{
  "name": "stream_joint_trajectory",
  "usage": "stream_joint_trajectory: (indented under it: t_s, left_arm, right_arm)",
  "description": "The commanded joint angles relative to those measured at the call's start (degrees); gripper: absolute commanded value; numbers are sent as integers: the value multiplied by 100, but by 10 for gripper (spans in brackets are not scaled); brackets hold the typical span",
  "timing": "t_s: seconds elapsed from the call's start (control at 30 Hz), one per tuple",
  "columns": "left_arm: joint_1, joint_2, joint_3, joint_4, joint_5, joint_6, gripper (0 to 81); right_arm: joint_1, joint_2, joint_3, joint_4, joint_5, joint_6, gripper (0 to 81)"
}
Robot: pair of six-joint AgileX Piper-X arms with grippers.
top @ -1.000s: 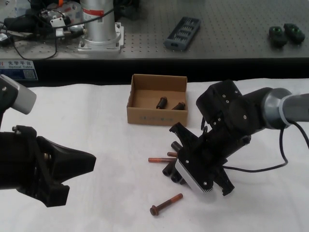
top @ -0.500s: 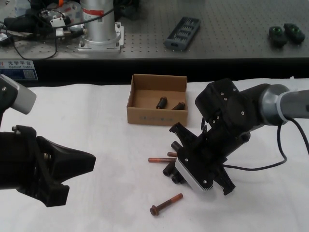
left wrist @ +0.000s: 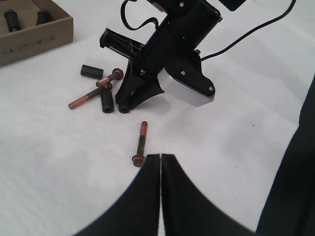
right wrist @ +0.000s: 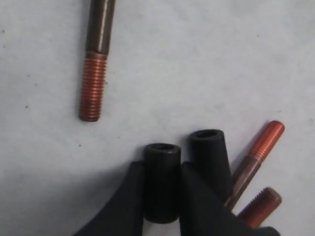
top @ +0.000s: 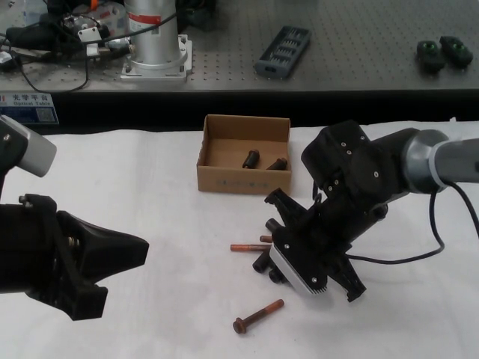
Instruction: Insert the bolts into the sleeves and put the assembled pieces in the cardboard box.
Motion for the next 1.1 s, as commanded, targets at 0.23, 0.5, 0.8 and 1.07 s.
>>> stream_joint_trajectory:
  t_s: [0.23,0.5,0.8,1.07]
  left_arm:
    - [10,-44,-11,-23,27,-491,7]
    - [10,-44,-11,-23,54,-1526,7]
    - [-73,-28,-11,94,-489,-1847,7]
    - [-1052,236,-11,126,-2690,-3484,7]
  right_arm:
    - [135,-736,67,317,559,2013,28]
    - [236,-1877,67,751,-41,4591,28]
    - [236,-3299,67,1954,-475,6003,28]
    - [236,-4002,67,3224,-475,5992,28]
